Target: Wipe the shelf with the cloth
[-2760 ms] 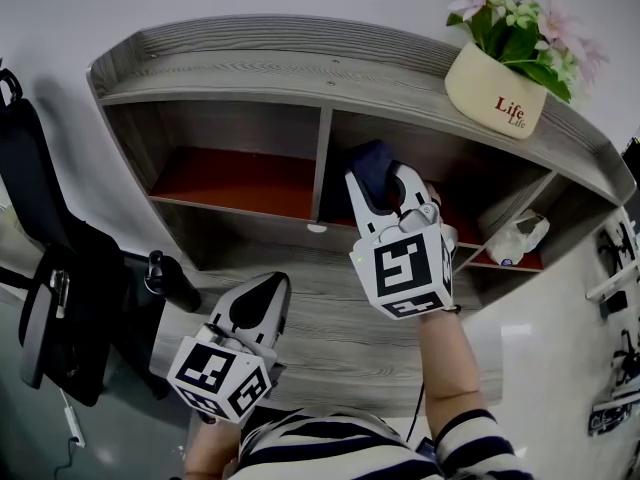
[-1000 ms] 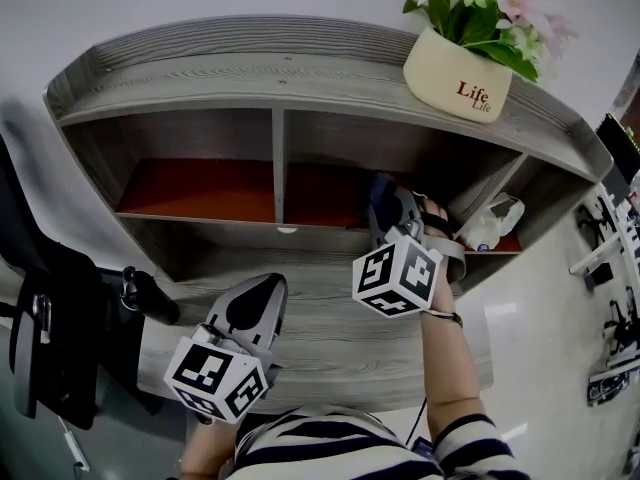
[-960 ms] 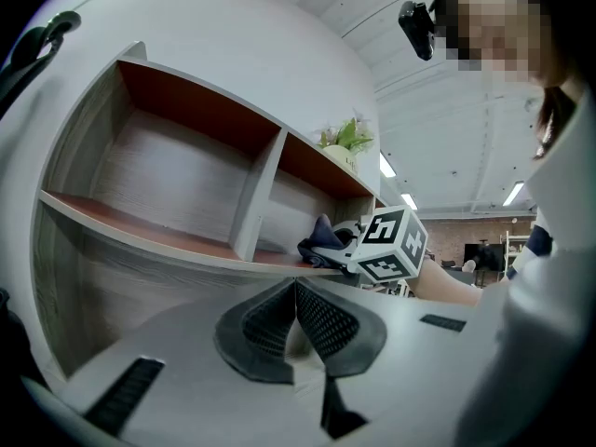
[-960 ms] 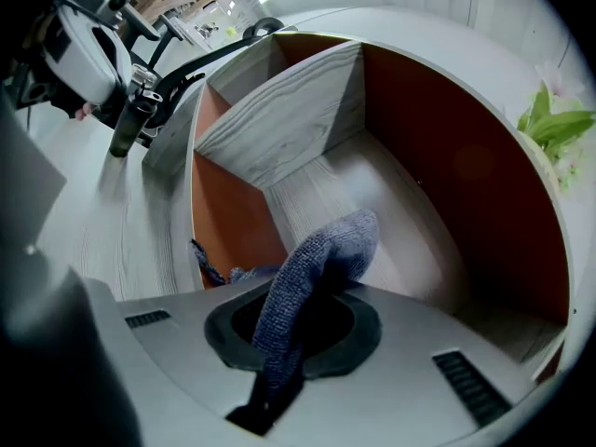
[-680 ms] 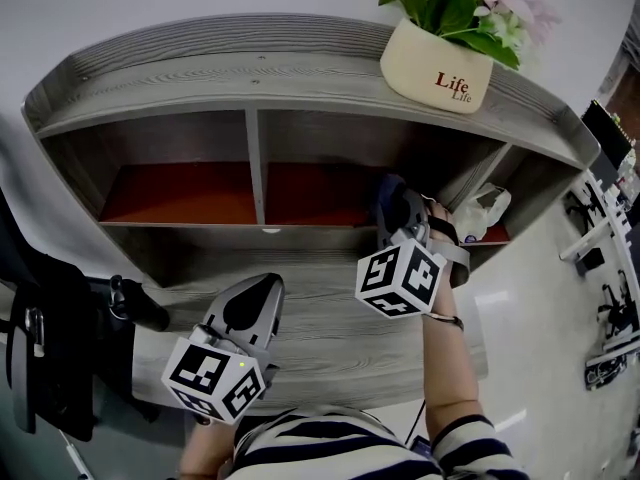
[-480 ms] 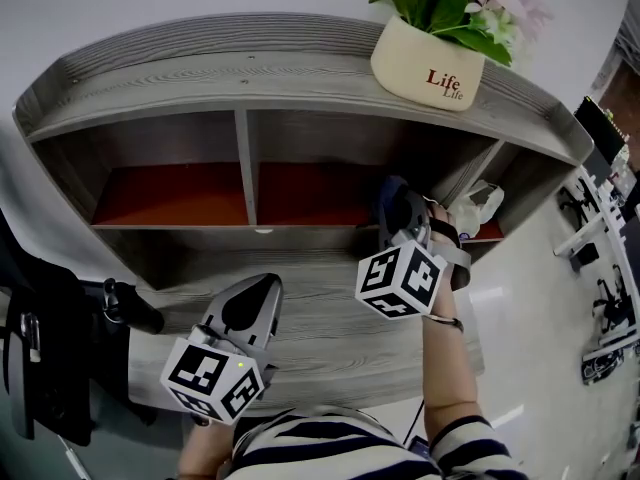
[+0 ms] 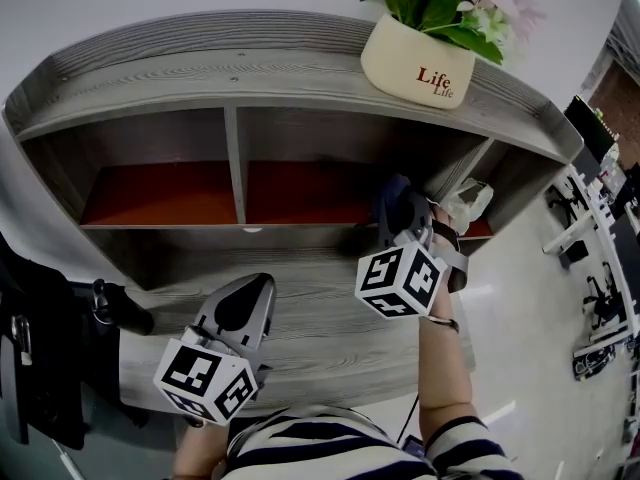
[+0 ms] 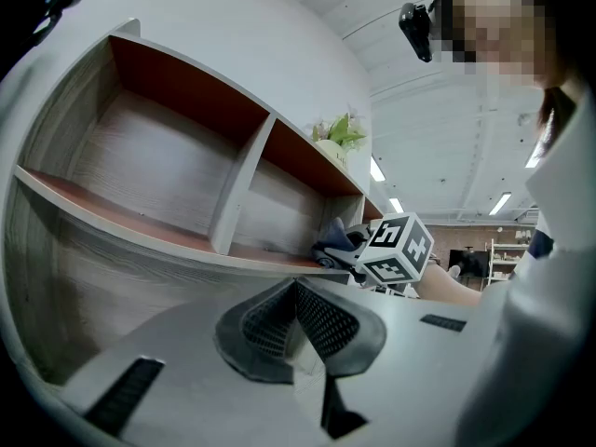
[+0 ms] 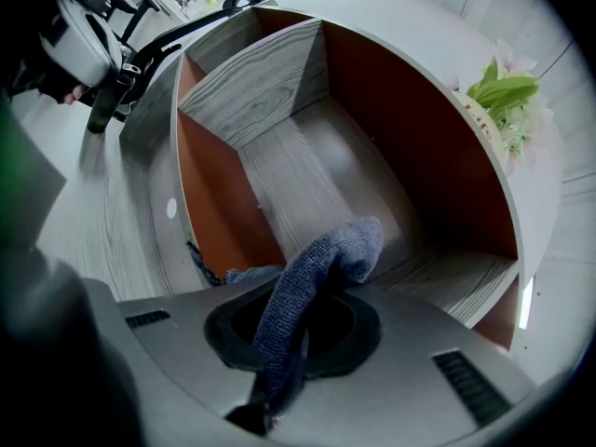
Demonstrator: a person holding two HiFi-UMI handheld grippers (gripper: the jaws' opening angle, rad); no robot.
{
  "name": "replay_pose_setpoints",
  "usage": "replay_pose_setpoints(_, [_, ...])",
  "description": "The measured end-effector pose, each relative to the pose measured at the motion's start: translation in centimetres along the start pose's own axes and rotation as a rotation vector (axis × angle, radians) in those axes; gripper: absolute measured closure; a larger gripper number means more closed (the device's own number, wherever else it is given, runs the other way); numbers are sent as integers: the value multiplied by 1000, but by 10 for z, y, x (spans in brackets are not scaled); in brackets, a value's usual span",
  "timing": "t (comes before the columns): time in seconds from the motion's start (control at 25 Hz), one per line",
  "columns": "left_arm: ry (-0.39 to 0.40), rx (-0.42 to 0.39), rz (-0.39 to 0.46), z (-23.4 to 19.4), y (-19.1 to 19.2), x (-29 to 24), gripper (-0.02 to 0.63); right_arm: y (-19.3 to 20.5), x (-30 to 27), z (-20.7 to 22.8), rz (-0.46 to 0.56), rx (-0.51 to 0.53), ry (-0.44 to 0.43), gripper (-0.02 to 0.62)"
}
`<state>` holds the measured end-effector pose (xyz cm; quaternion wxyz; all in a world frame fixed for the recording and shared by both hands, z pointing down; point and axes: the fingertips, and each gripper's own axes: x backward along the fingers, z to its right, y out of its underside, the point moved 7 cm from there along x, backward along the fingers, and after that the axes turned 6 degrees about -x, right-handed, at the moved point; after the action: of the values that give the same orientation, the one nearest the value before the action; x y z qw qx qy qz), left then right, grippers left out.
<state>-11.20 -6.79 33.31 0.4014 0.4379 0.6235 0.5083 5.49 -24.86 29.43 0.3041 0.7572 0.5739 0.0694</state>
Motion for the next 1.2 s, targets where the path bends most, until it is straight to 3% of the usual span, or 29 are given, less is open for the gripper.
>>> replay_pose_setpoints(0.16, [-5, 2, 0, -1, 0, 2, 591, -7, 7, 12, 54, 25, 82, 551])
replay_pose_setpoints(0.4, [-10, 3, 5, -3, 0, 5, 589, -23, 22, 35, 152, 111, 272, 551])
replay_pose_setpoints(0.64, [-7, 2, 5, -4, -1, 7, 589, -31, 28, 53, 195, 273, 472, 551])
replay_pose_setpoints(0.8, [-5, 2, 6, -5, -1, 6, 591, -29, 24, 64, 170, 401, 580, 551])
replay_pose_setpoints(0.96, [-5, 3, 7, -5, -1, 8, 591, -26, 23, 73, 141, 458, 652, 551])
replay_pose_setpoints(1.2, [-8, 6, 6, -7, -1, 8, 591, -23, 22, 84, 108, 429, 692, 551])
